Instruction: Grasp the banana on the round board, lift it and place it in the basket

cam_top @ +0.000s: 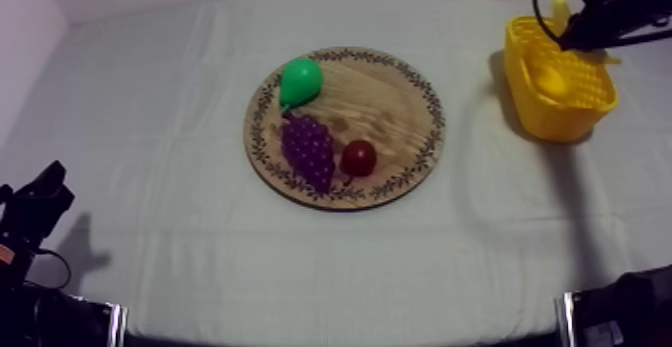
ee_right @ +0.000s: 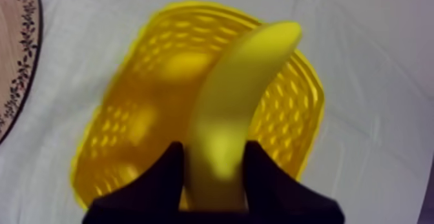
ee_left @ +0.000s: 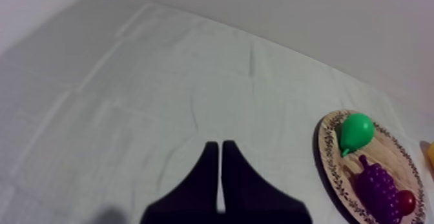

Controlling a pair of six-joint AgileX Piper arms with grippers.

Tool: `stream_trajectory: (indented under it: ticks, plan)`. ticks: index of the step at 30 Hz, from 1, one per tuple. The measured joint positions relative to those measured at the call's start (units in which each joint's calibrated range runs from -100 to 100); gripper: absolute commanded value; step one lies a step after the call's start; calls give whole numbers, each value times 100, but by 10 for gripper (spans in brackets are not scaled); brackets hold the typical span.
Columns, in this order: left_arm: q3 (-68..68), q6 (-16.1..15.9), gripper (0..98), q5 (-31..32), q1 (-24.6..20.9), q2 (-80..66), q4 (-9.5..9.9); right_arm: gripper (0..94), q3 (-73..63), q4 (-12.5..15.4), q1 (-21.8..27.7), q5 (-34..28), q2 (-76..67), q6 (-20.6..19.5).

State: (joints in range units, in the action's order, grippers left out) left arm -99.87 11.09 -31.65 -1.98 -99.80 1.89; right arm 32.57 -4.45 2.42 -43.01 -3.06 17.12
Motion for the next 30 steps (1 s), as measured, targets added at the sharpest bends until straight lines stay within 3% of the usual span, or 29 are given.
stream_trajectory:
  ticks: [15,30]
  plan:
    - [0,0,1,-7,0,0,0,254,583,-122,134,481,386,-140]
    - [0,0,1,-7,0,0,0,400,532,-205,135,572,458,-594]
